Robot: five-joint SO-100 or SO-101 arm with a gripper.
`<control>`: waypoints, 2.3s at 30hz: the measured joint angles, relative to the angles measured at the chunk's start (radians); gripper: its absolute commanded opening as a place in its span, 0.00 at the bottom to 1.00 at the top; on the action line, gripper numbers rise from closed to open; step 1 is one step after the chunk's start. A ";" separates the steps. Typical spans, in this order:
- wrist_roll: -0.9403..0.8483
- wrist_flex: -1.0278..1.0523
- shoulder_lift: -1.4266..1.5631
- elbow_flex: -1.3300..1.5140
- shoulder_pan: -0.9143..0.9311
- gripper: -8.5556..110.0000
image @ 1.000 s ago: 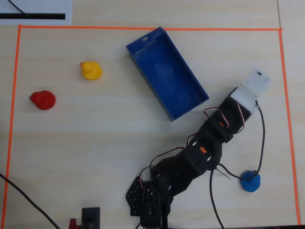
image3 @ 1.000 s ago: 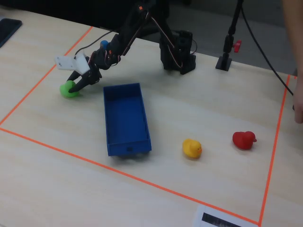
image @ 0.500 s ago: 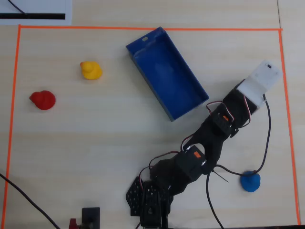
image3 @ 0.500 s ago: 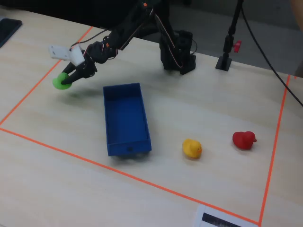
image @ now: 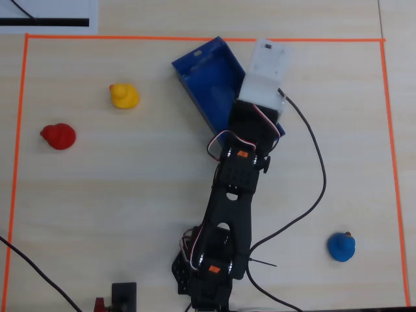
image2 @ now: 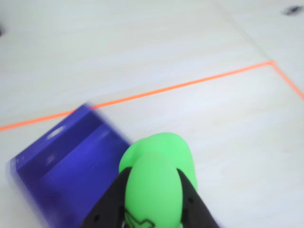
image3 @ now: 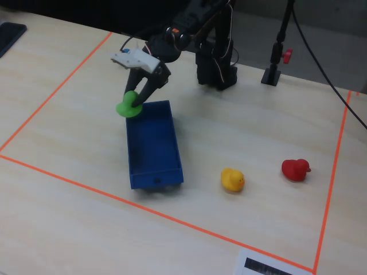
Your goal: Grasp green duck and put it into box.
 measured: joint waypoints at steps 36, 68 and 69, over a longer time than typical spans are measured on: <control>-0.012 0.275 0.055 -0.002 -0.044 0.08; -0.058 1.063 1.230 0.893 -0.370 0.07; -0.054 1.065 1.227 0.893 -0.370 0.07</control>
